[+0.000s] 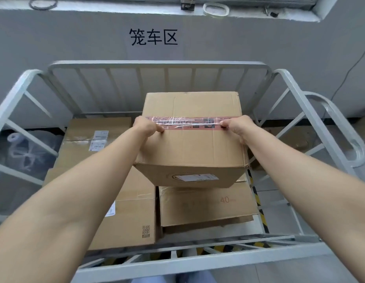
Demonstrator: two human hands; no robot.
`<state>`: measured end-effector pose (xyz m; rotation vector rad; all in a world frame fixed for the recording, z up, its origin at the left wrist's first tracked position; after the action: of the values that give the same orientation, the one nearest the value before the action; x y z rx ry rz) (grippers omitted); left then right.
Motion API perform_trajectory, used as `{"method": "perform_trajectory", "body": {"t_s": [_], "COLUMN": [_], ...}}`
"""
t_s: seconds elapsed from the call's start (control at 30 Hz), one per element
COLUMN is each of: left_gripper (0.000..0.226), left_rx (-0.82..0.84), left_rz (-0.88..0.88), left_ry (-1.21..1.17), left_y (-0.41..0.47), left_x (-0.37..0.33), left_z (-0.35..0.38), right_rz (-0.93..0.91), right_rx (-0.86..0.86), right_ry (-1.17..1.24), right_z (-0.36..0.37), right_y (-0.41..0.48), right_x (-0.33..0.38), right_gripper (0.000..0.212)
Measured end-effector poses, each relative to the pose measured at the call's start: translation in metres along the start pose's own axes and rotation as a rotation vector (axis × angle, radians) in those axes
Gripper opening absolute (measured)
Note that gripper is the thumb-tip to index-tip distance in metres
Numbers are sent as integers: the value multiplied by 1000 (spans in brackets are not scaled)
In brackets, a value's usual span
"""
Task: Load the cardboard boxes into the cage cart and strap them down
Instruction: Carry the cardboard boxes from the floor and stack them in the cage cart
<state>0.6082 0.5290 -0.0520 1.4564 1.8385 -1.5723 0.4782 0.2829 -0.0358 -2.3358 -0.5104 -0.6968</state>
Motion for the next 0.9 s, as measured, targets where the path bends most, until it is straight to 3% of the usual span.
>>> {"method": "perform_trajectory", "body": {"t_s": [0.1, 0.6, 0.9], "left_gripper": [67, 57, 75], "left_rx": [-29, -365, -497], "left_rz": [-32, -168, -286], "left_ry": [-13, -104, -181], "left_y": [-15, -37, -14], "left_x": [13, 121, 192], "left_z": [-14, -192, -277], "right_rz": [-11, -172, -181], "right_rx": [50, 363, 439], "right_ry": [-2, -125, -195], "right_z": [15, 195, 298], "right_y": [-9, -83, -121], "right_x": [1, 82, 102], "right_gripper": [35, 59, 62]}}
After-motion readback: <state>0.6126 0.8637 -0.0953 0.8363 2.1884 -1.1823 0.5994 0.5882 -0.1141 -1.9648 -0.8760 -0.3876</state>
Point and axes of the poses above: each hand's wrist, its own y-axis towards the middle knuckle, its own z-axis out of the palm, x = y × z, the point moved 3 cm from there along y, towards the middle knuckle, and after that the axes turned 10 degrees about -y, right-handed, at the moved point
